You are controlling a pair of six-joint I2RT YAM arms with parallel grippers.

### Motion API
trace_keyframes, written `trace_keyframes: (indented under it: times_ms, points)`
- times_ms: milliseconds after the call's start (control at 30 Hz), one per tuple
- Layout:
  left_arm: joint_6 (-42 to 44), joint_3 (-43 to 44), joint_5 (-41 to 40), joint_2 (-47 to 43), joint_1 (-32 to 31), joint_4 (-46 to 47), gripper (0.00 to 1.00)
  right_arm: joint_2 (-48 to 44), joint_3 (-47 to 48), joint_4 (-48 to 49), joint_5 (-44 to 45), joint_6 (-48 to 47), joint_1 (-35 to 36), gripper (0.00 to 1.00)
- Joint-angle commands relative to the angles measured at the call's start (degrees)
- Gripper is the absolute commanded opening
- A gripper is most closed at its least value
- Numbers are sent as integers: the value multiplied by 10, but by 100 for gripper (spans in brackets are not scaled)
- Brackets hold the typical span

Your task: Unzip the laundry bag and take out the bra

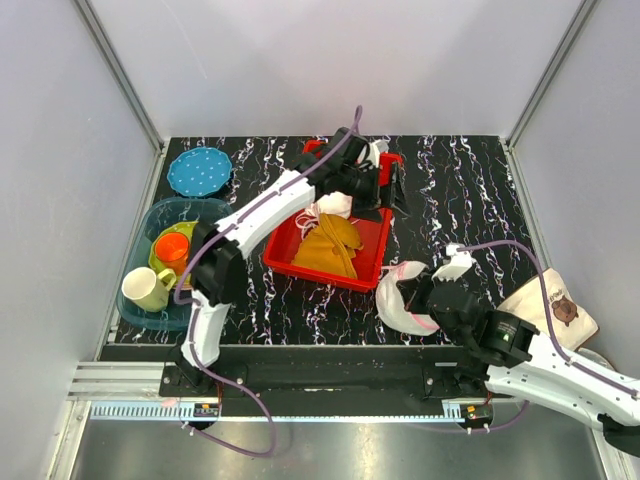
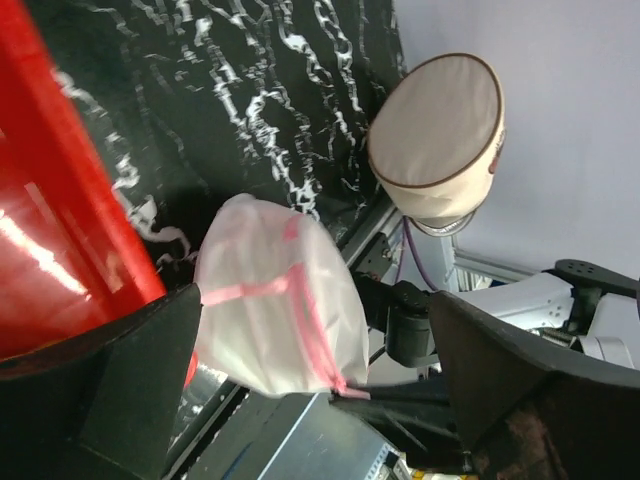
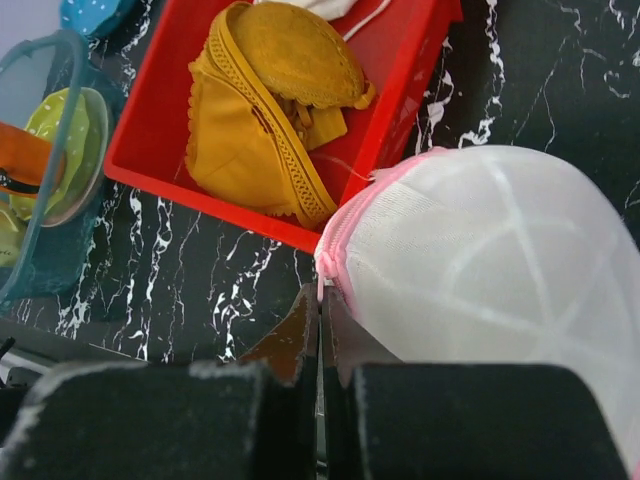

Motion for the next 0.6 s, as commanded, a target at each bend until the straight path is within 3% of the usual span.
trace_keyframes:
  times_ms: [0,167,267,567]
  points:
    - [3,-59,-79,-135,11,-3,98,-6,-10,12,29,49,-1,0]
    - [-90,-294,-39,-241,10,127,91,-21,-19,12,27,51,-1,0]
    - [-126,-365,-17,-272,4,186,91,-25,-22,13,21,51,-1,0]
    - [-151,-352,45,-192,-41,235,88,-42,-45,8,-42,59,-1,0]
